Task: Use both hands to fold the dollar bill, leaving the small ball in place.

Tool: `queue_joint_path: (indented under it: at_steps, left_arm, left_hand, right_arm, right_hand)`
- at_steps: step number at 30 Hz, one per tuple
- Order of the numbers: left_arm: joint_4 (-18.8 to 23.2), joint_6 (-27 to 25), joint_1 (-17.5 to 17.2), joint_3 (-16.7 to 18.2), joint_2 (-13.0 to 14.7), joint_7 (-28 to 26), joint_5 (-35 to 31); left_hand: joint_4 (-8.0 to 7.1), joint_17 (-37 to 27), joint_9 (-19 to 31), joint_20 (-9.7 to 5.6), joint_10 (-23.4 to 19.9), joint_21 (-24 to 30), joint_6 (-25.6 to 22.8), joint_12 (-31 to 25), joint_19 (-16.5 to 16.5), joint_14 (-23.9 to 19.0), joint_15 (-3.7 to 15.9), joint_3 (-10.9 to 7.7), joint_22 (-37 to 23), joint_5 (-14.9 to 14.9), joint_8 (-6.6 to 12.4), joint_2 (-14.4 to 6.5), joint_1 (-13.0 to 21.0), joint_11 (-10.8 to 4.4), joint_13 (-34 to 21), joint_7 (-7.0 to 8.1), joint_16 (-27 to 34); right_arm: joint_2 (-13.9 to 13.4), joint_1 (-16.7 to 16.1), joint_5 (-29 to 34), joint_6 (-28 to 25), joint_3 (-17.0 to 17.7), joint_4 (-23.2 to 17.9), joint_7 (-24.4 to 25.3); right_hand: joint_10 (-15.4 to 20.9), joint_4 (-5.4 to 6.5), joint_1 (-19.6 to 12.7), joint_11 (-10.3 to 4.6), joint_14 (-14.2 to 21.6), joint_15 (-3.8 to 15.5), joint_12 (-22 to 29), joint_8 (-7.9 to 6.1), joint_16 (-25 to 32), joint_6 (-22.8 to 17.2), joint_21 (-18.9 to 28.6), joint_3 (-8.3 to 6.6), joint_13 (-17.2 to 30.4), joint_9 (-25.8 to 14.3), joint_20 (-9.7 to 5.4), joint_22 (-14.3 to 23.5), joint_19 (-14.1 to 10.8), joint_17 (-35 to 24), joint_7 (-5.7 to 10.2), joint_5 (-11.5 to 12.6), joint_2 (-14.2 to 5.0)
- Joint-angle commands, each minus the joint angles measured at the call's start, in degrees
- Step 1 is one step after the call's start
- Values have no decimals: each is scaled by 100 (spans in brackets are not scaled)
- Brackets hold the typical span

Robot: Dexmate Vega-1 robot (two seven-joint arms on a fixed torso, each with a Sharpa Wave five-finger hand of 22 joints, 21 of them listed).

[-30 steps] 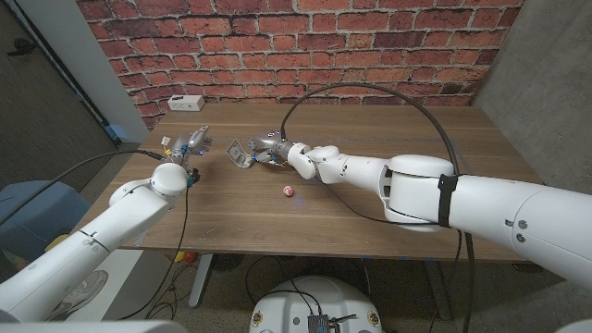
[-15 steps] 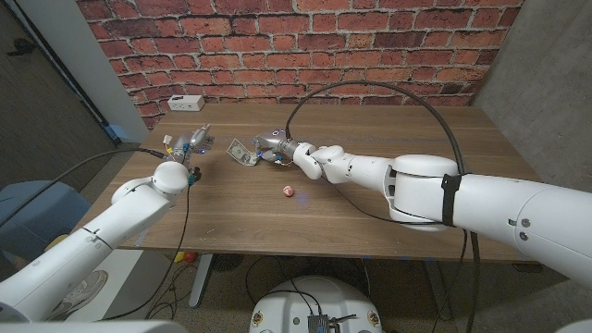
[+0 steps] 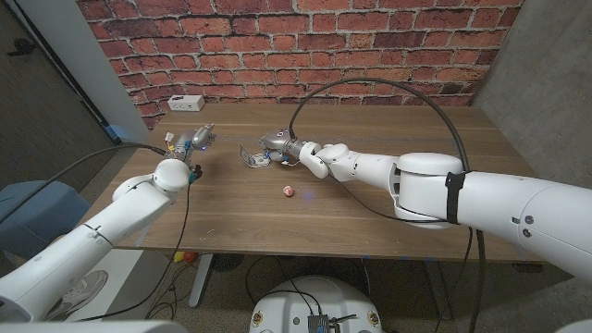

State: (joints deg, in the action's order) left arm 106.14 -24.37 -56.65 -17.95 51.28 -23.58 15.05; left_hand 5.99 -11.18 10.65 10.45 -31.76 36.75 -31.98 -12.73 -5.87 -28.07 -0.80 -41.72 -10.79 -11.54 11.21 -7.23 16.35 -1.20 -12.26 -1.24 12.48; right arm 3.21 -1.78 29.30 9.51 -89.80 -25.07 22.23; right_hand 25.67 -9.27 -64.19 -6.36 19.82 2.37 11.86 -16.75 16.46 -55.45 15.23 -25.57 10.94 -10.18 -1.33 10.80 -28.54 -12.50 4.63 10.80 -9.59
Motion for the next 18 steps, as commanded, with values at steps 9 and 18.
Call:
queue_joint_path:
  at_steps: [9, 18]
  left_arm:
    - [340, -1003, 840, -1301, 744, 1077, -1806]
    - [526, -2000, 1395, -2182, 817, 1737, -3112]
  left_hand:
    - [519, 44, -8, -307, -71, 15, -455, 16, -111, 70, 362, -395, -30, -300, 56, -158, 1250, -153, 55, 84, -24]
    - [384, -1, 15, -455, -939, 163, -1478, -261, -424, -723, 508, -17, -53, -246, 245, 35, 1211, -66, 20, -97, 308]
  right_arm:
    - [-75, -24, -30, -217, 43, -10, -303]
    - [-20, -14, -152, -415, 19, -10, -532]
  right_hand:
    - [21, 64, 81, 26, -17, 703, -5, 58, -46, -6, -36, -39, 6, -32, 14, 6, 9, -2, -60, -32, 9]
    - [39, 75, 100, 27, -2, 710, -5, 95, -64, -14, -36, -67, 6, -30, 12, 5, 7, 4, -70, -38, 9]
